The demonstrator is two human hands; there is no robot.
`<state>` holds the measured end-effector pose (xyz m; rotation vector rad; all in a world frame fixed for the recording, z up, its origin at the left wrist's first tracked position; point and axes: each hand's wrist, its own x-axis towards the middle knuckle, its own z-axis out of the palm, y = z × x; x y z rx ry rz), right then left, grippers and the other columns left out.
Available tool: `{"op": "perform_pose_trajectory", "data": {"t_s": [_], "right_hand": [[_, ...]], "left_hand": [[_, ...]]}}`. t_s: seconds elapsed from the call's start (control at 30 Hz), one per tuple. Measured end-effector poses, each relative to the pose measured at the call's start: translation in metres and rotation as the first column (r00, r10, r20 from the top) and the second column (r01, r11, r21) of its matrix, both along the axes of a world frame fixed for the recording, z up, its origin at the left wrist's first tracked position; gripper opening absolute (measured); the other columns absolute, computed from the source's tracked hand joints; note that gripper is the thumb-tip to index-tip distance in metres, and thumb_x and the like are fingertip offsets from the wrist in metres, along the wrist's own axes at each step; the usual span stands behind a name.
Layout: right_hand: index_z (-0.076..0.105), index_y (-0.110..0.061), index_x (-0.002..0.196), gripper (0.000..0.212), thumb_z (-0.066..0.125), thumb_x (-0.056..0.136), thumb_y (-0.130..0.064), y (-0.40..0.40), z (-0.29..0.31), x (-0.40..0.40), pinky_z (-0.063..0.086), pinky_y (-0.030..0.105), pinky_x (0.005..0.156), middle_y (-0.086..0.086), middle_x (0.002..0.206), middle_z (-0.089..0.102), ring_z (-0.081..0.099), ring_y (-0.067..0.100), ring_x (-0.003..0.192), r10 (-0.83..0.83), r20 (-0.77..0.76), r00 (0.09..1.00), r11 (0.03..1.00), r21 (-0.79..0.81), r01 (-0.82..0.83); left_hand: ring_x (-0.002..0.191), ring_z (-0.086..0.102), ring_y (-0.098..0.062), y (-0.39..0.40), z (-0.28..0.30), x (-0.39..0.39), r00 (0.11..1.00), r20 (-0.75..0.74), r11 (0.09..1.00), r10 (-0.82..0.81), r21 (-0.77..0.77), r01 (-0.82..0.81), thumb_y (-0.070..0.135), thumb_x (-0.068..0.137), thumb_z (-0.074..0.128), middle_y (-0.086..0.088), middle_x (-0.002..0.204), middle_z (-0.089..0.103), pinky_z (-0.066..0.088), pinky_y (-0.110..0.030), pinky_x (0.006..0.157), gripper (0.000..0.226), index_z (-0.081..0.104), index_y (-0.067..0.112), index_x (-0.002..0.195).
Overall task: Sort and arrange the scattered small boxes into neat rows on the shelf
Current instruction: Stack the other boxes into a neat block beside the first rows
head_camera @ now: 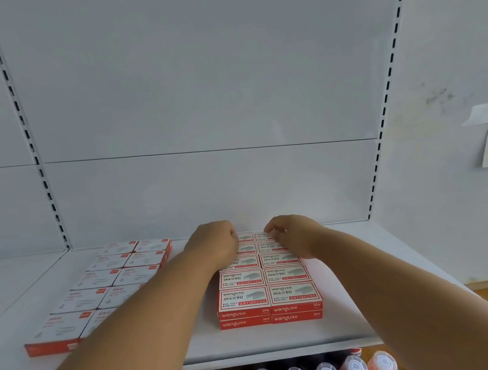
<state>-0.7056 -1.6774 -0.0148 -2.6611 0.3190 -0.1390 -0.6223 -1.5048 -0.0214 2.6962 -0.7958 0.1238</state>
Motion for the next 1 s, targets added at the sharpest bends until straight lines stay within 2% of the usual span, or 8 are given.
{"op": "perform_pose_trajectory", "data": {"t_s": [0.13, 0.3, 0.4, 0.5, 0.63, 0.77, 0.87, 1.0], "right_hand": [[0.057, -0.027, 0.127, 0.034, 0.036, 0.102, -0.035, 0.0, 0.003, -0.003, 0.047, 0.03, 0.087, -0.002, 0.122, 0.062, 0.058, 0.018, 0.106, -0.001, -0.007, 1.0, 0.998, -0.058, 0.001], [0.058, -0.031, 0.126, 0.036, 0.035, 0.1, -0.042, 0.005, 0.004, -0.034, 0.042, 0.042, 0.099, -0.005, 0.129, 0.057, 0.049, 0.021, 0.116, 0.027, 0.154, 0.988, 0.954, -0.298, 0.021], [0.062, -0.029, 0.122, 0.032, 0.046, 0.098, -0.043, 0.017, 0.004, -0.068, 0.04, 0.037, 0.101, -0.009, 0.126, 0.059, 0.049, 0.015, 0.117, 0.145, 0.275, 0.95, 0.963, -0.258, -0.072], [0.064, -0.031, 0.119, 0.041, 0.057, 0.087, -0.055, 0.029, 0.0, -0.106, 0.038, 0.029, 0.101, -0.014, 0.125, 0.058, 0.047, 0.008, 0.117, 0.265, 0.309, 0.913, 0.951, -0.24, -0.195], [0.066, -0.042, 0.114, 0.056, 0.05, 0.071, -0.073, 0.034, -0.013, -0.13, 0.034, 0.03, 0.1, -0.019, 0.126, 0.054, 0.044, 0.006, 0.117, 0.317, 0.283, 0.905, 0.917, -0.335, -0.217], [0.07, -0.037, 0.108, 0.035, 0.069, 0.076, -0.05, 0.035, -0.022, -0.127, 0.04, 0.033, 0.096, -0.019, 0.116, 0.06, 0.048, 0.007, 0.111, 0.315, 0.341, 0.886, 0.933, -0.285, -0.221], [0.072, -0.034, 0.106, 0.032, 0.077, 0.075, -0.039, 0.037, -0.026, -0.125, 0.045, 0.027, 0.092, -0.022, 0.108, 0.061, 0.049, 0.005, 0.106, 0.277, 0.373, 0.885, 0.954, -0.219, -0.206], [0.074, -0.034, 0.101, 0.03, 0.081, 0.072, -0.033, 0.042, -0.023, -0.125, 0.04, 0.019, 0.089, -0.029, 0.102, 0.057, 0.049, 0.003, 0.105, 0.212, 0.361, 0.908, 0.973, -0.167, -0.16]], "left_hand": [[0.093, 0.06, -0.018, 0.005, 0.005, -0.007, 1.0, 0.022, 0.999, -0.008, -0.046, 0.009, 0.031, 0.099, 0.037, 0.004, 0.106, 0.066, 0.054, -0.039, 0.083, 0.026, 0.062, 0.029, 0.107], [0.117, 0.05, -0.015, 0.024, 0.018, -0.05, 0.989, 0.085, 0.988, -0.121, -0.089, 0.128, 0.025, 0.102, 0.039, 0.008, 0.132, 0.058, 0.047, -0.035, 0.098, 0.033, 0.059, 0.027, 0.127], [0.131, 0.038, -0.009, 0.048, 0.023, -0.088, 0.965, 0.054, 0.959, -0.258, -0.102, 0.263, 0.037, 0.102, 0.044, 0.016, 0.142, 0.046, 0.031, -0.028, 0.108, 0.032, 0.055, 0.033, 0.132], [0.142, 0.02, -0.002, 0.078, 0.014, -0.113, 0.948, 0.039, 0.949, -0.315, -0.014, 0.316, 0.06, 0.091, 0.051, 0.025, 0.151, 0.027, 0.018, -0.027, 0.114, 0.053, 0.041, 0.045, 0.141], [0.129, 0.027, 0.003, 0.093, -0.004, -0.117, 0.929, 0.182, 0.945, -0.322, 0.0, 0.327, 0.061, 0.086, 0.058, 0.031, 0.138, 0.037, 0.026, -0.021, 0.105, 0.054, 0.046, 0.049, 0.137], [0.114, 0.036, 0.002, 0.09, -0.012, -0.115, 0.903, 0.238, 0.921, -0.358, -0.068, 0.383, 0.051, 0.087, 0.064, 0.029, 0.119, 0.05, 0.036, -0.024, 0.099, 0.04, 0.058, 0.048, 0.126], [0.113, 0.037, 0.0, 0.089, -0.015, -0.113, 0.904, 0.241, 0.917, -0.352, -0.105, 0.385, 0.049, 0.086, 0.066, 0.027, 0.116, 0.051, 0.037, -0.022, 0.098, 0.039, 0.06, 0.046, 0.124], [0.113, 0.036, -0.003, 0.088, -0.02, -0.113, 0.904, 0.25, 0.911, -0.347, -0.14, 0.388, 0.047, 0.087, 0.066, 0.025, 0.113, 0.051, 0.04, -0.024, 0.098, 0.038, 0.06, 0.044, 0.125]]}}
